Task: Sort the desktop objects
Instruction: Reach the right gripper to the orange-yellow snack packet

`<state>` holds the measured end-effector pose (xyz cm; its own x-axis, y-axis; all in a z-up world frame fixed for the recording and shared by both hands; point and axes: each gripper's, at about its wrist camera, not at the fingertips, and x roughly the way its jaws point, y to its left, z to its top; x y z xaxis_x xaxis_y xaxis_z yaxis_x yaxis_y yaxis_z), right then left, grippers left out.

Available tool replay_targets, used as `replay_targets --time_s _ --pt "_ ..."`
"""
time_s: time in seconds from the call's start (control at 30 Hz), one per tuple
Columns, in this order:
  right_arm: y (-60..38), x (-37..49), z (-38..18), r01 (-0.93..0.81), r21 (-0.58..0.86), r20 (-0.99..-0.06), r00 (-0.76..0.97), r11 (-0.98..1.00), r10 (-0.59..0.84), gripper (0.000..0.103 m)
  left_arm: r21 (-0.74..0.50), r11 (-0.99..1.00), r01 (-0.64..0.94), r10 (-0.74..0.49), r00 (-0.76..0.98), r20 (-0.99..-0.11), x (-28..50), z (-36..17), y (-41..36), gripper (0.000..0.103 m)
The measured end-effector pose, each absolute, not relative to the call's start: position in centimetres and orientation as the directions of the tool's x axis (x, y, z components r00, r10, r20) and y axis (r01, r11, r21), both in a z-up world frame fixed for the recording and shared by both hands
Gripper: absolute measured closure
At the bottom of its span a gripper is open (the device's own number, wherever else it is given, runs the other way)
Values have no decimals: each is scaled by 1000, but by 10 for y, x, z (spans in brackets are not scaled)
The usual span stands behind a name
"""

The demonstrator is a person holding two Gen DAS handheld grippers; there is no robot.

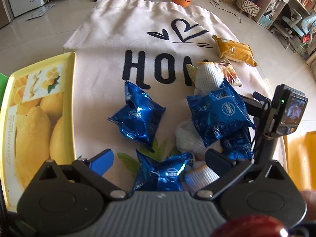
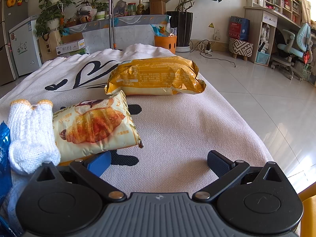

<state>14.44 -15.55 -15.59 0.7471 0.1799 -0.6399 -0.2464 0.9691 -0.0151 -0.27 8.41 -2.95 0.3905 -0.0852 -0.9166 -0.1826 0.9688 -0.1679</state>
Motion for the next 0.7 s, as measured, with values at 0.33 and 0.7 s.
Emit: replay_targets --time_s 0.33,0.7 --pt "-155 145 -156 -246 -15 -640 747 969 180 0 -158 986 -60 -136 269 -953 -19 -62 68 1" --pt "-157 144 -155 -247 -15 -640 747 969 180 0 -100 992 -76 -83 205 -975 -16 -97 64 1"
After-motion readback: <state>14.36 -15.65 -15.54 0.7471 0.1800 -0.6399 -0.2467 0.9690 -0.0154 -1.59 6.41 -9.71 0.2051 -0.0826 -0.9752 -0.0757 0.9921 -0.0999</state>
